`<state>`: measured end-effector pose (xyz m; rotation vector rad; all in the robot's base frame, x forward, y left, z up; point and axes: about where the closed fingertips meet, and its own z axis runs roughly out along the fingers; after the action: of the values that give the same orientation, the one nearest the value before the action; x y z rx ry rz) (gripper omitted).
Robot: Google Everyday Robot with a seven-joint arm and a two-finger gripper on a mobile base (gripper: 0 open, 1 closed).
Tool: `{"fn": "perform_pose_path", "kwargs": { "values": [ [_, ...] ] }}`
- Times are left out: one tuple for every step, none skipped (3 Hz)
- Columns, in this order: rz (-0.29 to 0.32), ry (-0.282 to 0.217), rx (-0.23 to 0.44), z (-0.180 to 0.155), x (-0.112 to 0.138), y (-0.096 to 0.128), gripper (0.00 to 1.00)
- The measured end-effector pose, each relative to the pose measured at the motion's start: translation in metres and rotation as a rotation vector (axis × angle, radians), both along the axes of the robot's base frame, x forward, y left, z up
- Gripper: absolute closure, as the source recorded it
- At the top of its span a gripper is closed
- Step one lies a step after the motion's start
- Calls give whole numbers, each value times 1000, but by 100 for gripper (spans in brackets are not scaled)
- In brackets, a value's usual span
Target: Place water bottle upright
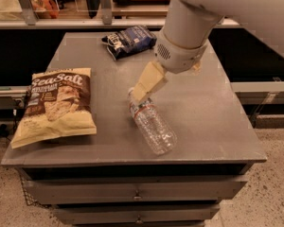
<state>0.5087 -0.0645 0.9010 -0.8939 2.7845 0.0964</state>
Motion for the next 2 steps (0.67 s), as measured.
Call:
{"fn": "perform_pose_path", "kwargs": {
  "values": [
    [-65,29,6,-18,-1,22,0],
    [-102,46,5,-37,-5,50,0]
  ]
}}
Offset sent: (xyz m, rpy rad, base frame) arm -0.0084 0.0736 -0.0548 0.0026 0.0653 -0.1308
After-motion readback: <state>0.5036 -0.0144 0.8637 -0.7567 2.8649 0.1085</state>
